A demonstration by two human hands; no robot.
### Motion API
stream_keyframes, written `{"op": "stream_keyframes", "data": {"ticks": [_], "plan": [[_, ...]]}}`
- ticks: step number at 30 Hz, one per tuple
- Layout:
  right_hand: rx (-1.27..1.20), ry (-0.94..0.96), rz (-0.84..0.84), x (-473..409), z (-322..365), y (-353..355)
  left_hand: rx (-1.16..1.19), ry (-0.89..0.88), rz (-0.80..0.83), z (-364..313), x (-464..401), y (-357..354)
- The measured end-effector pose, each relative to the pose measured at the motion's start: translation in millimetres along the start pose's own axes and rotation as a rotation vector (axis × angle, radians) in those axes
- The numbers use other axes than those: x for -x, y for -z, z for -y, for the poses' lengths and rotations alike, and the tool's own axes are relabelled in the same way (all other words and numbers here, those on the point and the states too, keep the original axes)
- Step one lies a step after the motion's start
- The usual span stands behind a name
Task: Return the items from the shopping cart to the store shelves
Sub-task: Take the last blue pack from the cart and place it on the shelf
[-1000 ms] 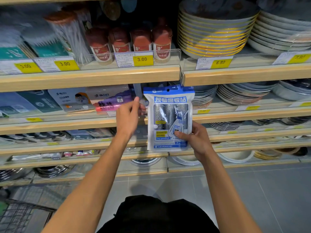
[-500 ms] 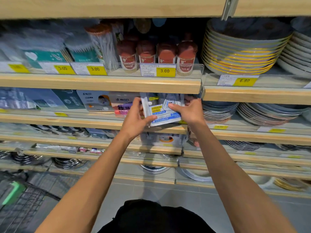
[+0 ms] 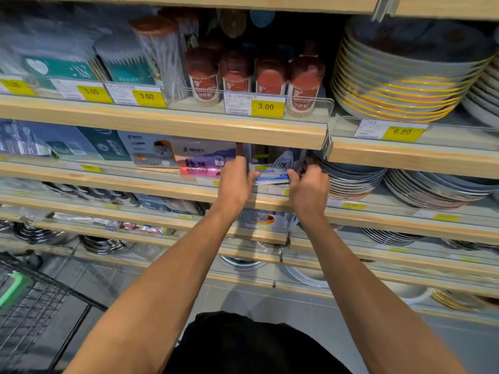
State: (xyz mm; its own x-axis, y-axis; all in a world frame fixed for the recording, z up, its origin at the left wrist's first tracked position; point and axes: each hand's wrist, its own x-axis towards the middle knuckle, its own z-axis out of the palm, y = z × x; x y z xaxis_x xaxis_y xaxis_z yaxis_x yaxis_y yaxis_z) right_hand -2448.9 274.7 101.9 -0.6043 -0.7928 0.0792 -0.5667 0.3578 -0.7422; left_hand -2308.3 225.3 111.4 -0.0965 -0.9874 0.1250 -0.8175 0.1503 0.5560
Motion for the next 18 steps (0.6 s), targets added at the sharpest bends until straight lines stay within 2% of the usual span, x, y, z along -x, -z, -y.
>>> {"op": "stream_keyframes", "data": {"ticks": [3, 6, 10, 13, 18], "plan": [[0.017, 0.086, -0.02, 2, -10, -2, -0.073, -0.032, 0.011, 4, 6, -7], [0.007, 0.184, -0.129, 5, -11, 3, -0.073, -0.091, -0.12, 14, 10, -7], [-0.163, 0.21, -0.256, 22, 6, 3, 0.307, -0.04, -0.284, 26, 24, 3], [-0.246, 0.317, -0.139, 42, 19, -14, 0.457, 0.033, -0.299, 43, 38, 16], [-0.254, 0.429, 0.188, 87, 61, -56, 0.492, 0.212, -0.282, 105, 74, 48]]}}
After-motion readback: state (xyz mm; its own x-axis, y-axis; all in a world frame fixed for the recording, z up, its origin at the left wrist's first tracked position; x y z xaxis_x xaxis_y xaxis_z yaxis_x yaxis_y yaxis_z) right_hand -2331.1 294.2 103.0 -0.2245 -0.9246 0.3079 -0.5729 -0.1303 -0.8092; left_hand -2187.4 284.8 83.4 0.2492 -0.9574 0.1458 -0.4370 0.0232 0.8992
